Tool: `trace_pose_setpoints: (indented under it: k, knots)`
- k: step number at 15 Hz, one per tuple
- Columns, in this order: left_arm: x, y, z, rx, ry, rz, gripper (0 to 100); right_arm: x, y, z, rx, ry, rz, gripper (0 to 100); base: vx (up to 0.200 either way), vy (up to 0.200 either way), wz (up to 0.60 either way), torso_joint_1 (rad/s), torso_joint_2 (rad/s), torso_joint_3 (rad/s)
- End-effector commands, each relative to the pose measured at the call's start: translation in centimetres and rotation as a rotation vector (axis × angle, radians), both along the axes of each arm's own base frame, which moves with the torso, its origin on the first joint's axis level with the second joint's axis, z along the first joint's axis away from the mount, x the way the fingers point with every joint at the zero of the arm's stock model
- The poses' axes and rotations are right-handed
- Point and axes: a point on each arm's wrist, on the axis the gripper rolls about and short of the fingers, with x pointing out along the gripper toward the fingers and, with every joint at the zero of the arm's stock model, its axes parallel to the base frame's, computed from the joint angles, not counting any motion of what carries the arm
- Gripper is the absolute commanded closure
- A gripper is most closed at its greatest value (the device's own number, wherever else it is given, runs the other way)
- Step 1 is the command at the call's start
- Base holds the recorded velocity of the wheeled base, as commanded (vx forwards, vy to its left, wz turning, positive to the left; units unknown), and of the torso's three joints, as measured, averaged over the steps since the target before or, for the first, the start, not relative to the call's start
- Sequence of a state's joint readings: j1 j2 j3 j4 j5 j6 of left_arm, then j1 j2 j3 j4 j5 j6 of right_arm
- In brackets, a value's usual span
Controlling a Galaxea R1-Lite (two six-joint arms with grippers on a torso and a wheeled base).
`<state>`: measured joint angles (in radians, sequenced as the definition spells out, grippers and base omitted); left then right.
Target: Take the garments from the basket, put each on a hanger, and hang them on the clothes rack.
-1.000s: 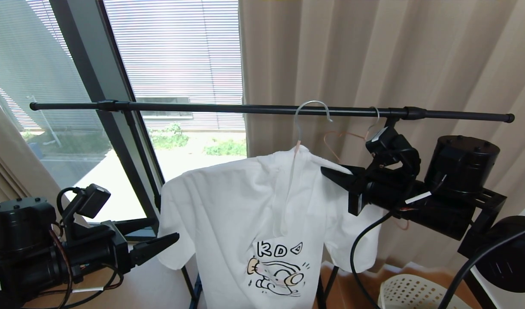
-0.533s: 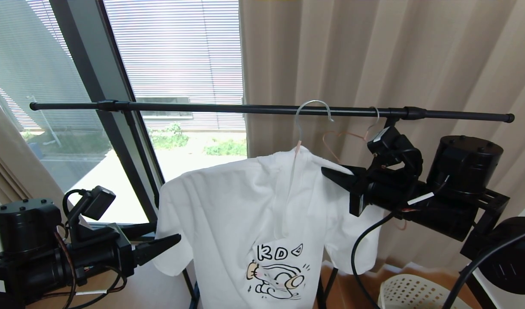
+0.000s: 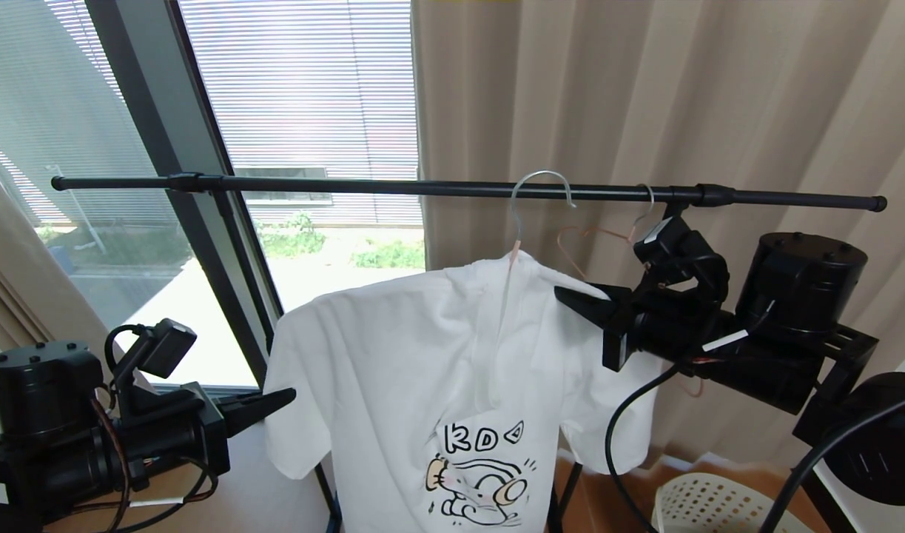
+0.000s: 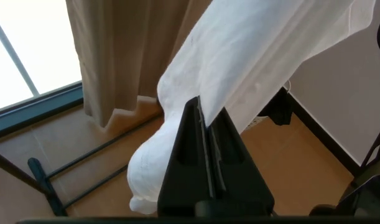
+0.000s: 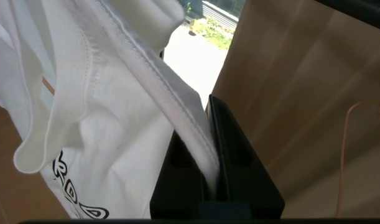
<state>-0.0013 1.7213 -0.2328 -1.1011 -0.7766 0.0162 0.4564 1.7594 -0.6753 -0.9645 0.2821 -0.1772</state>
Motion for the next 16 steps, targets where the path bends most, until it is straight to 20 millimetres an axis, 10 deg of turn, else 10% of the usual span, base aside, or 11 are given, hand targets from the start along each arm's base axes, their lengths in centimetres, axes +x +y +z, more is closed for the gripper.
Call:
trace_pose_setpoints:
  k: [1,16]
  knots:
    - [0.1,0.1,-0.5,0.002,0.011,0.003,100,0.2,-0.2,0.0,-0.001,0.0,-0.008,100,0.0,0.0,0.0,0.0,0.0,0.0]
    - [0.9,1.8,-1.9,-0.001,-0.136,0.077,100,1.5,-2.0,0.3,0.004,-0.015,-0.082,100,0.0,0.0,0.0,0.0,0.0,0.0]
